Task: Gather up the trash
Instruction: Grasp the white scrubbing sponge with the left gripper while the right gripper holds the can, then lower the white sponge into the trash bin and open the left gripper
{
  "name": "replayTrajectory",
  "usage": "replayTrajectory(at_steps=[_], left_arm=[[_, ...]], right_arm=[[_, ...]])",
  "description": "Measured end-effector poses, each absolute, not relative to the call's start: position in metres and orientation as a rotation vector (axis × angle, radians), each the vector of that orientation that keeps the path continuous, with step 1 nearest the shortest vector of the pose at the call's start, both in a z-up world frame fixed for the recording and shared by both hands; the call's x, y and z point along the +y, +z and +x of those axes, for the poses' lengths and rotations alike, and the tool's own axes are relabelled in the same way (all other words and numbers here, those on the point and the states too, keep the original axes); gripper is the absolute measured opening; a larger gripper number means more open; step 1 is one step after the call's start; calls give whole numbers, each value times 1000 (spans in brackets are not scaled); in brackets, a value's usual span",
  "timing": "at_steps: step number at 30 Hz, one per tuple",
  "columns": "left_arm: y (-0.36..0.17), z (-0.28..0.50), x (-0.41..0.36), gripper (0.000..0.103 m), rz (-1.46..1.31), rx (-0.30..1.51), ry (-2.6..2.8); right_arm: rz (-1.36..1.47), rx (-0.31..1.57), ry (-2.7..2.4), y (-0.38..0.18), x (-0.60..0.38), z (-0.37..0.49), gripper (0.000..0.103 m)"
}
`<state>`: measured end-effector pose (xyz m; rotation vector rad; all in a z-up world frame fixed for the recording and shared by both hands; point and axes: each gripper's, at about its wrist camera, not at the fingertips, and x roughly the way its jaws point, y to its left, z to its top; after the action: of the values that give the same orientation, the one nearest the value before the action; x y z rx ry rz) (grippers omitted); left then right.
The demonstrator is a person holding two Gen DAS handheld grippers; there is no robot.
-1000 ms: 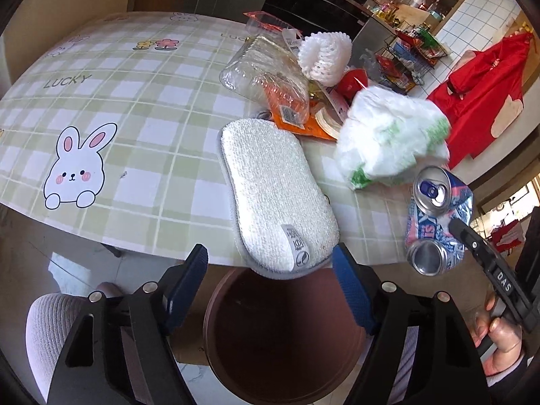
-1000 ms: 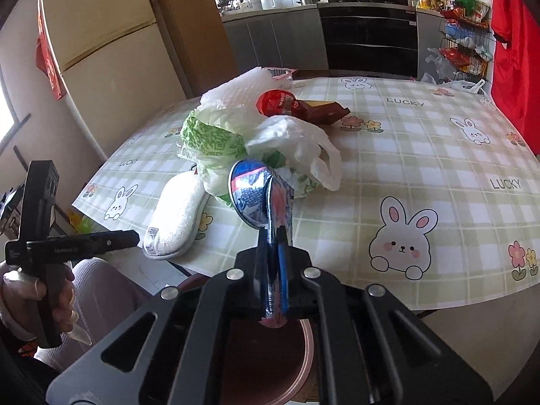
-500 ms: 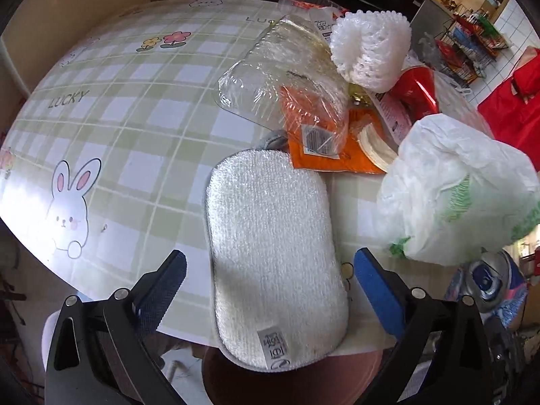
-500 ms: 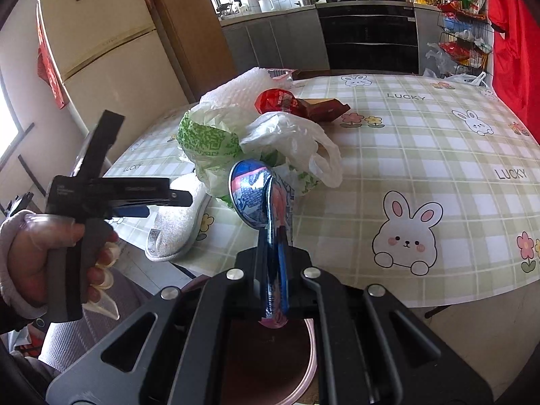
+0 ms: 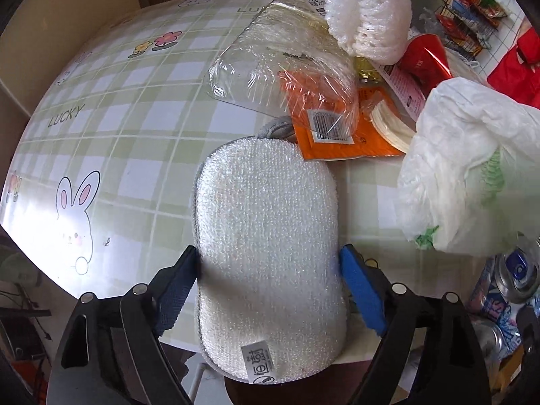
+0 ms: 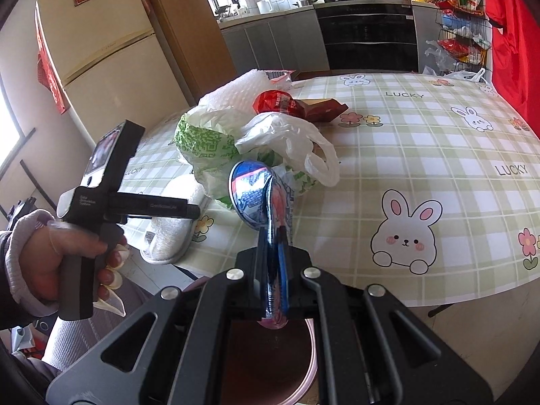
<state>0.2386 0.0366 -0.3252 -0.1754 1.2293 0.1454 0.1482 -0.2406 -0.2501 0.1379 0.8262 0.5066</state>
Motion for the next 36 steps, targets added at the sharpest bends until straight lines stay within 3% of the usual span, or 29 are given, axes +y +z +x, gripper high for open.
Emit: replayTrajectory(at_steps=[7, 16, 25, 36], left_arm=[[-311, 198, 77, 78, -325, 1182, 78], [-261, 124, 106, 78, -421, 969, 18], [-209, 98, 76, 78, -315, 792, -99], [-181, 69, 7, 78, -201, 745, -288]], right_arm=[[127, 825, 514, -247, -235, 146, 9], [102, 819, 551, -235, -225, 139, 9], [98, 728, 556, -196, -222, 117, 9], [133, 524, 505, -117, -256, 72, 9]])
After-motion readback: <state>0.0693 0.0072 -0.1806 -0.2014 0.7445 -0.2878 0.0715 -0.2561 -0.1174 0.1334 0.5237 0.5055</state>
